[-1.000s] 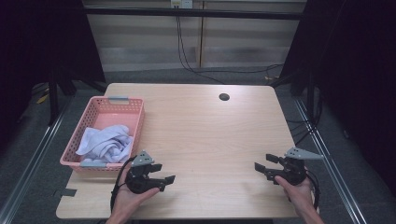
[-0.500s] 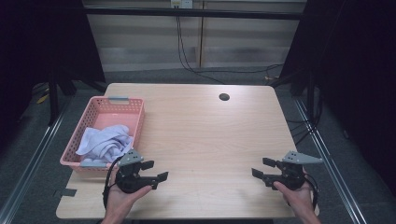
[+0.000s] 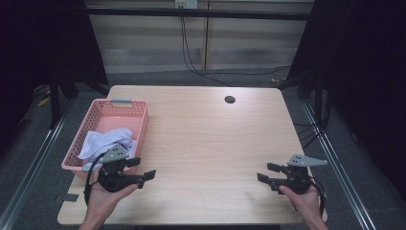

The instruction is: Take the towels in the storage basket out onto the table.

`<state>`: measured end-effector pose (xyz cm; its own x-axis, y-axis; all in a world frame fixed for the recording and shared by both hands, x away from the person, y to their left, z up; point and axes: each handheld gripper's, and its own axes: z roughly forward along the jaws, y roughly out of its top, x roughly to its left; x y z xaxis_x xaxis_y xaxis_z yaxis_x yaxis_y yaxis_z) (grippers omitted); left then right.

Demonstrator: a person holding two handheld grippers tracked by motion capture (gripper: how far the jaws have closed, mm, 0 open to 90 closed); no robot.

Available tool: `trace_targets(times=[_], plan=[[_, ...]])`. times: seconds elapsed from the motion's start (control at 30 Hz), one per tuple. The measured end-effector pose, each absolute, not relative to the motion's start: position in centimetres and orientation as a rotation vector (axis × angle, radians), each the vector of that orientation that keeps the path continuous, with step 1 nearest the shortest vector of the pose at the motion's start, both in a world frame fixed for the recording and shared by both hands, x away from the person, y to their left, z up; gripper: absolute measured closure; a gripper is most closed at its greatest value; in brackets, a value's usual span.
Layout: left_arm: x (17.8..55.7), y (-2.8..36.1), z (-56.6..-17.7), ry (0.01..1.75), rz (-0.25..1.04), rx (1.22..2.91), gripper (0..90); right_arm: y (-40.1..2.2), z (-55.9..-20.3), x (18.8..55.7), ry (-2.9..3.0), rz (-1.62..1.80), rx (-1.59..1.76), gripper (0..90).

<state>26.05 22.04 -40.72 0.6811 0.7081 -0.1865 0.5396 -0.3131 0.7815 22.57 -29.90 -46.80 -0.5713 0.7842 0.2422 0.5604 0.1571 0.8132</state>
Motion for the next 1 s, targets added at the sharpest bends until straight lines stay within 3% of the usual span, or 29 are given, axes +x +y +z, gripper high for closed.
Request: trace_targets(times=[0.07, 0.57, 1.0], plan=[[26.8, 23.5, -40.2, 0.978, 0.253, 2.001, 25.5, -29.8, -46.8, 22.6, 2.202, 1.383, 1.306, 27.9], [29.3, 28.8, -38.7, 1.119, 0.317, 1.985, 21.0, -29.3, -47.0, 22.9, 2.234, 1.367, 1.302, 21.9], [32.1, 30.2, -37.9, 1.170, 0.394, 2.030, 18.6, -29.3, -47.4, 23.3, 2.242, 1.345, 1.316, 19.8]])
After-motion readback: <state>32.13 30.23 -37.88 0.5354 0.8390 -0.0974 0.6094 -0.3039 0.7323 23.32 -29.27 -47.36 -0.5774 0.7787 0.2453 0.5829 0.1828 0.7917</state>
